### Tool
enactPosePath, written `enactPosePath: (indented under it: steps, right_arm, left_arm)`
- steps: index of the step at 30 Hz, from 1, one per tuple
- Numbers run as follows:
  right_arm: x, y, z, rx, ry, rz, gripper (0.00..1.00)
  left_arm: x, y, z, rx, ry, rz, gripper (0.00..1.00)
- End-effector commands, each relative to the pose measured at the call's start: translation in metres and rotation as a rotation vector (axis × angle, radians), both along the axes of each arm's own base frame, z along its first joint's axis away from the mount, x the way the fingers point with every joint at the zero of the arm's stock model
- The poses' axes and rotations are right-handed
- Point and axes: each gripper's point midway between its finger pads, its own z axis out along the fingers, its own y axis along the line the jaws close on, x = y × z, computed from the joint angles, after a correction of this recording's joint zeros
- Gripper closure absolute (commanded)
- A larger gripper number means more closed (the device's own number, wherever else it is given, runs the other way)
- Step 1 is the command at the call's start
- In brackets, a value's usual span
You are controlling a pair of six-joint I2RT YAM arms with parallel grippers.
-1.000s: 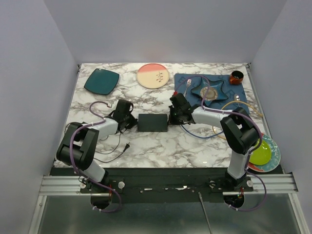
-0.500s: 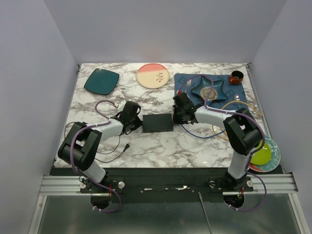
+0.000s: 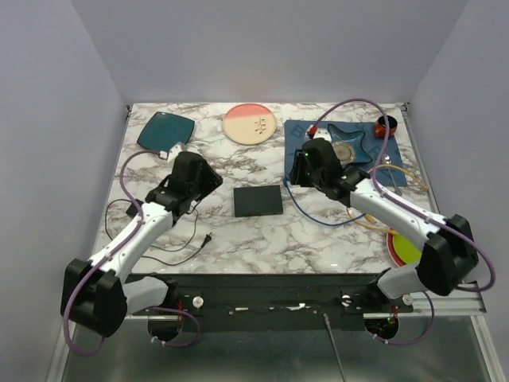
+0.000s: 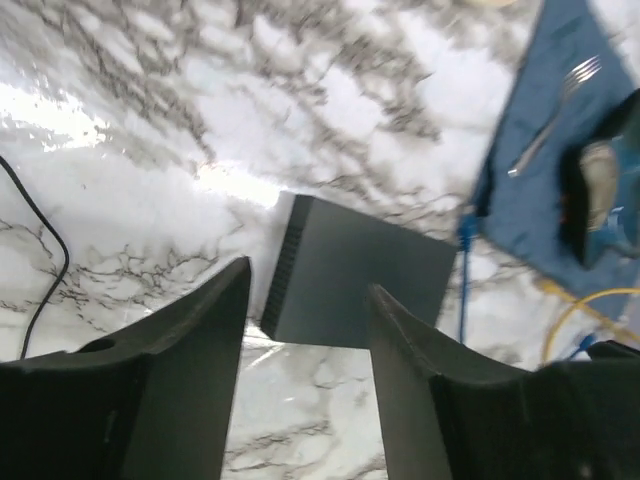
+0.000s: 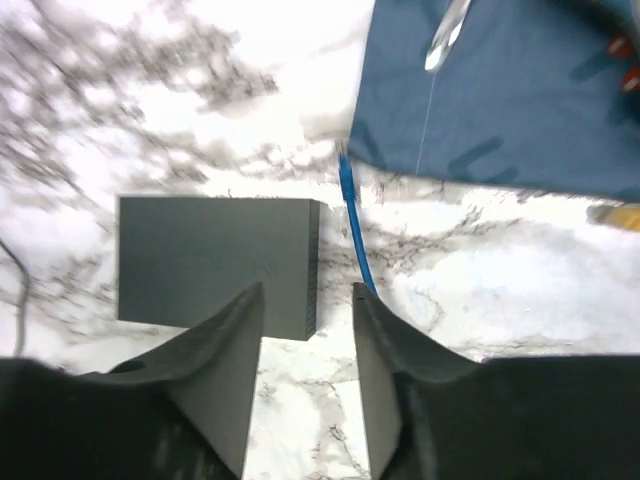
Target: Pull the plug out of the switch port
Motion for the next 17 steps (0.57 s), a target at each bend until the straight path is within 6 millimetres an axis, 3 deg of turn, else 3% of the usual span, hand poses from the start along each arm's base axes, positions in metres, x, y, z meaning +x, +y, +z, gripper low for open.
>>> enactPosePath:
  steps: [1, 4, 5, 6, 8, 9, 11, 13, 17]
  right_arm:
    - [-0.010, -0.031, 0.038, -0.090, -0.113, -0.008, 0.47]
    - [-0.030, -0.035, 0.055, -0.140, -0.204, 0.021, 0.45]
    - [-0.039, -0.036, 0.048, -0.164, -0.211, 0.041, 0.44]
    - [-0.051, -0.031, 0.059, -0.153, -0.258, 0.071, 0.43]
    - [-0.062, -0.025, 0.062, -0.133, -0.299, 0.100, 0.39]
    - [-0.076, -0.024, 0.061, -0.113, -0.317, 0.130, 0.29]
    - [-0.085, -0.021, 0.062, -0.061, -0.340, 0.142, 0.21]
    - [-0.096, -0.022, 0.060, -0.001, -0.348, 0.155, 0.00]
    - [-0.105, -0.030, 0.058, 0.041, -0.368, 0.154, 0.00]
  left_arm:
    - [-0.009, 0.026, 0.054, 0.084, -0.100, 0.020, 0.03]
    - [-0.022, 0.031, 0.060, 0.117, -0.098, 0.002, 0.01]
    - [-0.026, 0.032, 0.058, 0.130, -0.090, -0.009, 0.01]
    - [-0.029, 0.031, 0.057, 0.128, -0.090, -0.021, 0.01]
    - [-0.037, 0.029, 0.052, 0.110, -0.089, -0.042, 0.01]
    - [-0.039, 0.028, 0.050, 0.104, -0.090, -0.052, 0.01]
    - [-0.046, 0.026, 0.045, 0.087, -0.102, -0.074, 0.01]
    - [-0.050, 0.027, 0.045, 0.089, -0.114, -0.085, 0.01]
    - [-0.056, 0.031, 0.044, 0.122, -0.115, -0.111, 0.01]
